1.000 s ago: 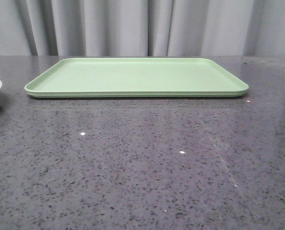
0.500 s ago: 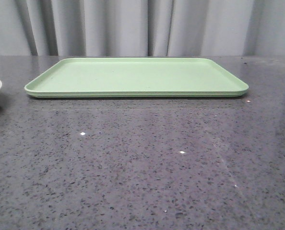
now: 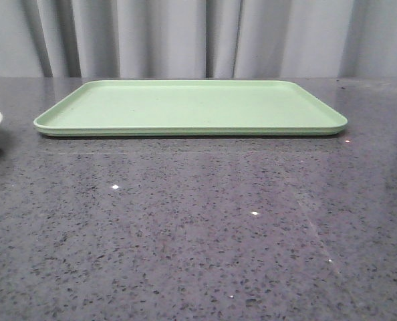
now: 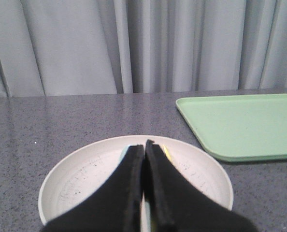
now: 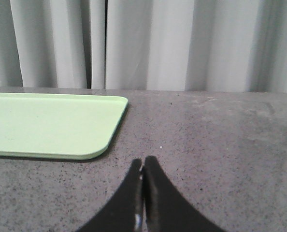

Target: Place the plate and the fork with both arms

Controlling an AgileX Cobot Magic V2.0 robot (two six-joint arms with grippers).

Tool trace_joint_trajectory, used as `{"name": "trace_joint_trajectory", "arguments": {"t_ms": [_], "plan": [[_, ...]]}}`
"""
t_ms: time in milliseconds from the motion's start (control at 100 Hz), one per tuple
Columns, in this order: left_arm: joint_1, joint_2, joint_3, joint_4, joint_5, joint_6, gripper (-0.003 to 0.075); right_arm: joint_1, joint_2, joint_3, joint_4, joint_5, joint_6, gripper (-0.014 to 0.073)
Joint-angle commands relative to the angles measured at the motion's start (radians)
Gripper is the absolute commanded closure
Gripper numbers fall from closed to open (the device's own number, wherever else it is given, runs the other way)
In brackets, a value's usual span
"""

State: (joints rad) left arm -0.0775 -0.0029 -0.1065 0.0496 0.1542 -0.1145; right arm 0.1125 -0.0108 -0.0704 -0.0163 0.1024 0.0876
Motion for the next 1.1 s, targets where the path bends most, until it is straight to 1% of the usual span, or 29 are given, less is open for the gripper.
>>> {"name": "trace_joint_trajectory", "arguments": {"t_ms": [0, 130, 270, 360, 480, 580, 630, 710, 830, 1090], "plan": [[-0.006, 0.028, -0.122, -0.035, 0.006, 0.0, 0.0741, -0.005, 0.044, -0.126, -0.005, 0.049, -0.009, 0.0662], [-0.006, 0.108, -0.265, -0.042, 0.141, 0.0, 0.0741, -0.005, 0.156, -0.268, -0.005, 0.228, -0.009, 0.0662], [-0.006, 0.234, -0.438, -0.05, 0.316, 0.0, 0.0741, -0.005, 0.298, -0.408, -0.005, 0.37, -0.009, 0.0662], [-0.006, 0.32, -0.538, -0.05, 0.43, 0.0, 0.0741, -0.005, 0.377, -0.491, -0.005, 0.439, -0.009, 0.0662], [-0.006, 0.447, -0.684, -0.05, 0.632, 0.0, 0.0741, -0.005, 0.476, -0.586, -0.005, 0.532, -0.009, 0.0662], [-0.006, 0.544, -0.77, -0.05, 0.774, 0.0, 0.0741, -0.005, 0.549, -0.647, -0.005, 0.588, -0.009, 0.0662], [-0.006, 0.583, -0.798, -0.05, 0.819, 0.0, 0.0741, -0.005, 0.573, -0.662, -0.005, 0.598, -0.009, 0.0662], [-0.006, 0.629, -0.82, -0.061, 0.848, 0.0, 0.0741, -0.005, 0.596, -0.667, -0.005, 0.593, -0.009, 0.0662], [-0.006, 0.669, -0.82, -0.069, 0.851, 0.0, 0.0741, -0.005, 0.606, -0.667, -0.005, 0.593, -0.009, 0.0662], [-0.006, 0.689, -0.82, -0.069, 0.843, 0.0, 0.0741, -0.005, 0.606, -0.667, -0.005, 0.593, -0.009, 0.0662]]}}
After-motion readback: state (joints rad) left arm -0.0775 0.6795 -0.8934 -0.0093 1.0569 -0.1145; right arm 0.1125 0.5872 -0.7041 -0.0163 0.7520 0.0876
